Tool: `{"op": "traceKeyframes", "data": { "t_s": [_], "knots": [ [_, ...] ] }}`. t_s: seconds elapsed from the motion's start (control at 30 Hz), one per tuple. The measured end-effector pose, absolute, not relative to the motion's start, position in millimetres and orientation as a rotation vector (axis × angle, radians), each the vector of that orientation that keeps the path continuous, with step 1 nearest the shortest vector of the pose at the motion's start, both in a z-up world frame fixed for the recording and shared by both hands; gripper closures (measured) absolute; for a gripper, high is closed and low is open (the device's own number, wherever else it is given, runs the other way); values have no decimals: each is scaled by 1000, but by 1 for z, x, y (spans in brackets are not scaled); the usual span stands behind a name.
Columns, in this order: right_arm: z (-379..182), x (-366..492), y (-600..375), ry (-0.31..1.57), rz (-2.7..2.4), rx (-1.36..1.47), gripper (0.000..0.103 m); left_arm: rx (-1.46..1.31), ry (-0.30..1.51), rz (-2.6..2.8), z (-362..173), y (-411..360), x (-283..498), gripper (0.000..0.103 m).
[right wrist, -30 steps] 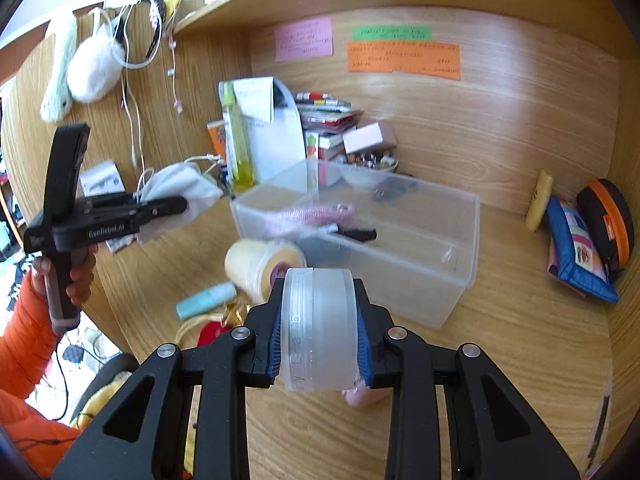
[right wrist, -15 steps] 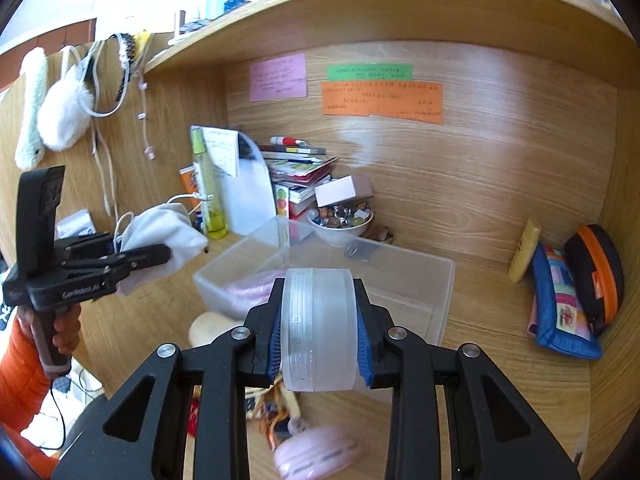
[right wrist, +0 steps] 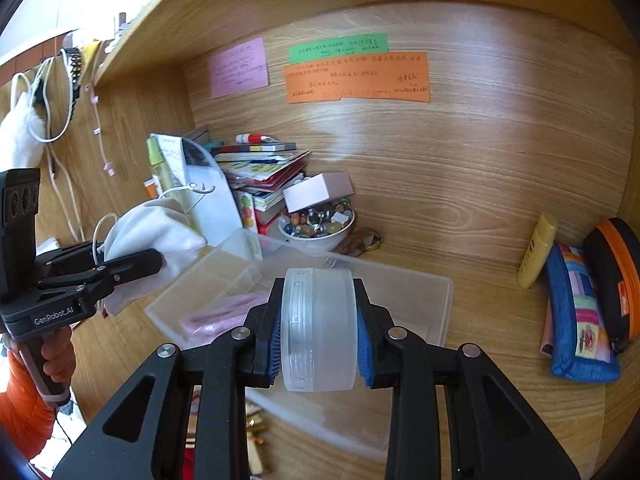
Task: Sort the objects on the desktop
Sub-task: 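Carry the white pouch with left tool while right tool carries clear container to box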
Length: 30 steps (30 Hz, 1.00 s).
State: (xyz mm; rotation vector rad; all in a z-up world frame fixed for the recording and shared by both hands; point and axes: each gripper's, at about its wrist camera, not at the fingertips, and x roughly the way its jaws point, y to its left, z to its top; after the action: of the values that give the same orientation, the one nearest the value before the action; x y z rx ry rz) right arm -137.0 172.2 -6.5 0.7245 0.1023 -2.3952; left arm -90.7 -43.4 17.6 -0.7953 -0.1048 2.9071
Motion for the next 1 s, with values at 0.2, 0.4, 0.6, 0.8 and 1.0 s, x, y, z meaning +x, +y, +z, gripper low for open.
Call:
{"op": "traceKeyframes", "data": {
  "t_s": [0.2, 0.4, 0.6, 0.8, 1.0],
  "knots": [
    [-8, -156, 170, 58, -2400, 750, 76, -820, -131, 2880, 15, -39, -122, 67],
    [-27, -167, 171, 70, -2410, 826, 76, -889, -178, 2827, -6, -30, -149, 67],
    [-43, -176, 174, 87, -2429, 887, 76, -983, -164, 2799, -31, -25, -161, 67],
    [-53, -181, 170, 127, -2458, 929, 76, -1013, -154, 2795, -39, -24, -163, 67],
    [-63, -177, 159, 229, -2461, 948, 76, -1021, -117, 2796, -42, -21, -163, 67]
  ]
}}
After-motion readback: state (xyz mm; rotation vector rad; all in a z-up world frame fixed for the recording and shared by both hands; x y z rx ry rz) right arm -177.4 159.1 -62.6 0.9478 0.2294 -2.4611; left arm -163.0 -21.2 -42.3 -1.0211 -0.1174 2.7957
